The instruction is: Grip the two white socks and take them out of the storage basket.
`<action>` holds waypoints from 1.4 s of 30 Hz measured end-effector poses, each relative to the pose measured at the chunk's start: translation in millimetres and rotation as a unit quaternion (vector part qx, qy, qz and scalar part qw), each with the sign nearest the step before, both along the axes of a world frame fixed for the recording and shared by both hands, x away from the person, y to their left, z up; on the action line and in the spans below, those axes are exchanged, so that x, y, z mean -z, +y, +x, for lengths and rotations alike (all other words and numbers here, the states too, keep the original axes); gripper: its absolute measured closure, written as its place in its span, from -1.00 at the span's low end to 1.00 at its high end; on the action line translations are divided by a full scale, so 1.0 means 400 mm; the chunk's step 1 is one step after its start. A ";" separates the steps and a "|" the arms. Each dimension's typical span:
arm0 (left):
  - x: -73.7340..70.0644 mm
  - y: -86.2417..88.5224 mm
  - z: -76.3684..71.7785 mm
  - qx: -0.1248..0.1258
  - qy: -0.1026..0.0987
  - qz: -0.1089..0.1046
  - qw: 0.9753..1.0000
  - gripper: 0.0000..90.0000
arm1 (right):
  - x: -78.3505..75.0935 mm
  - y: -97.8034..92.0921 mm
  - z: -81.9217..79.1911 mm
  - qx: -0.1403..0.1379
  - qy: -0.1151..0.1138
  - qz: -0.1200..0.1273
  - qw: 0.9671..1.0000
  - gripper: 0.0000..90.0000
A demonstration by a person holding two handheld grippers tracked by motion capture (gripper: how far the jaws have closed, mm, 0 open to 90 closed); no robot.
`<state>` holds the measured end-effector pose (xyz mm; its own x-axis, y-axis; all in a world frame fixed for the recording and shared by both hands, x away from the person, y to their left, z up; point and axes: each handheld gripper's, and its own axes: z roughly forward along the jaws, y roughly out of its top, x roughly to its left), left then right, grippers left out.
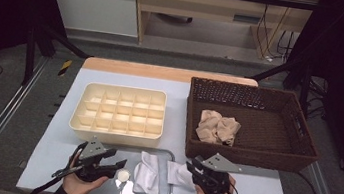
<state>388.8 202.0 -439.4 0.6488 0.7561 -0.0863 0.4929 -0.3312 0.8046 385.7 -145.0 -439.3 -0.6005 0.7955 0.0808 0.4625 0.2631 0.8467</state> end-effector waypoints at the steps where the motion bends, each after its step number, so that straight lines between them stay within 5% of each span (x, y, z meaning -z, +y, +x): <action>1: 0.001 -0.005 0.000 0.002 0.001 0.000 1.000 0.03 | 0.001 0.011 0.001 -0.008 0.002 0.003 1.000 0.67; 7: 0.017 -0.047 0.000 0.019 0.007 0.001 1.000 0.07 | 0.025 0.098 0.004 -0.060 0.030 0.012 0.998 0.67; 15: 0.048 -0.072 0.002 0.031 0.022 0.007 0.999 0.22 | 0.082 0.171 0.004 -0.093 0.065 0.000 0.994 0.67; 27: 0.083 -0.092 0.011 0.058 0.048 0.019 0.997 0.69 | 0.108 0.195 -0.002 -0.104 0.071 -0.011 0.992 0.63; 32: 0.085 -0.094 0.009 0.071 0.054 0.017 0.996 0.93 | 0.115 0.203 -0.006 -0.106 0.066 -0.024 0.992 0.84; 42: 0.052 -0.027 -0.018 0.058 0.039 0.018 0.997 0.96 | 0.079 0.163 -0.013 -0.094 0.060 -0.002 0.994 0.97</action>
<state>381.5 191.2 -460.3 0.7251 0.6793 -0.1134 0.5092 -0.4180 0.7523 380.5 -79.7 -470.8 -0.7242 0.6711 0.1584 0.5026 0.3565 0.7876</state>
